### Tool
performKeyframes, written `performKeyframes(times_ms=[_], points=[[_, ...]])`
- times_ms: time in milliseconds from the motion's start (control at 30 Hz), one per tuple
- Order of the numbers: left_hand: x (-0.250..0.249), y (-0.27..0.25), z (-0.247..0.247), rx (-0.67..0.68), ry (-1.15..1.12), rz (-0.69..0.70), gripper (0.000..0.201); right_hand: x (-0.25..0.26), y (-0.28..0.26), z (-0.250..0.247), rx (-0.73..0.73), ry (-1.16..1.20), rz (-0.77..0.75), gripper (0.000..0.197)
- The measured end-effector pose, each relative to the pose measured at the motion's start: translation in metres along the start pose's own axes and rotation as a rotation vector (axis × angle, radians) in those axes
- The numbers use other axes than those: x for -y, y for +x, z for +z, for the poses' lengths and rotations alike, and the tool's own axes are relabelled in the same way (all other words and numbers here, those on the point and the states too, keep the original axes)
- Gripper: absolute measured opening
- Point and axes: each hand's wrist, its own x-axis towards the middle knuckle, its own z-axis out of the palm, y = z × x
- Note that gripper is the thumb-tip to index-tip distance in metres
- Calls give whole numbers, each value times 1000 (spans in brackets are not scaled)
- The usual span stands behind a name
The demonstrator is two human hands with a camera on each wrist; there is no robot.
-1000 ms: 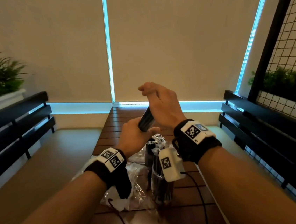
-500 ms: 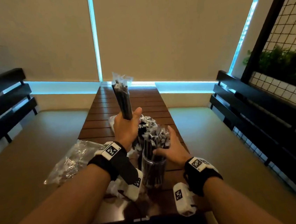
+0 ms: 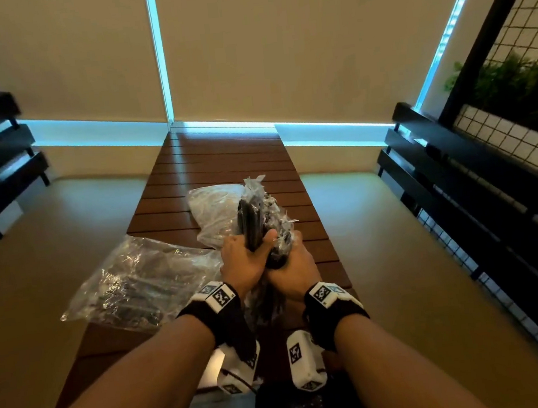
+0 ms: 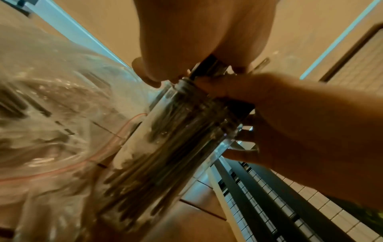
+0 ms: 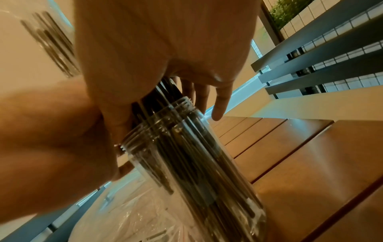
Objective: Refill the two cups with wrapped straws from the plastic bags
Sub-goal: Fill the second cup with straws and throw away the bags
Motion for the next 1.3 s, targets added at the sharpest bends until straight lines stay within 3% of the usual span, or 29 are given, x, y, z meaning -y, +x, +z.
performKeyframes(times_ms=[200, 267, 400, 467, 533, 567, 633, 733, 800, 867, 933, 967, 1067, 1133, 1200, 1300], points=[[-14, -11, -15, 43, 116, 40, 41, -3, 0, 4, -11, -10, -20, 68], [-23, -17, -22, 52, 118, 32, 45, -3, 0, 7, -9, -34, -29, 75], [-33, -31, -35, 179, 221, 90, 42, -3, -1, 8, -7, -5, -37, 81], [-39, -32, -40, 220, 348, 145, 60, -4, -2, 6, 4, 19, -28, 82], [-52, -28, -46, 164, 450, 234, 98, -4, -3, 6, 2, 7, -34, 83], [-64, -23, -47, 111, 444, 290, 106, -4, -2, 7, -1, -3, -33, 84], [-98, -10, -48, 21, 422, 448, 103, -3, -2, 8, -6, 7, -18, 88], [-149, 12, -40, -44, 577, 642, 78, -6, -1, 9, -20, 32, -28, 92], [-157, 23, -32, 51, 737, 609, 62, -9, 0, 10, -25, 69, -11, 90], [-138, 21, -22, 252, 860, 568, 49, -12, 2, 13, -24, 99, 6, 86], [-100, 5, -15, 420, 950, 534, 47, -16, 6, 16, -3, 29, -24, 77], [-82, -4, -14, 439, 945, 517, 49, -16, 7, 17, 11, -27, -52, 68], [-63, -12, -13, 363, 884, 481, 65, -20, 12, 16, 10, -79, -134, 60], [-75, -7, -15, 262, 906, 554, 70, -18, 11, 14, 21, -30, -105, 77], [-87, -4, -18, 162, 790, 601, 63, -18, 10, 13, 7, 22, -67, 90], [-76, -9, -22, 277, 752, 508, 58, -18, 8, 13, 14, -35, -60, 85]])
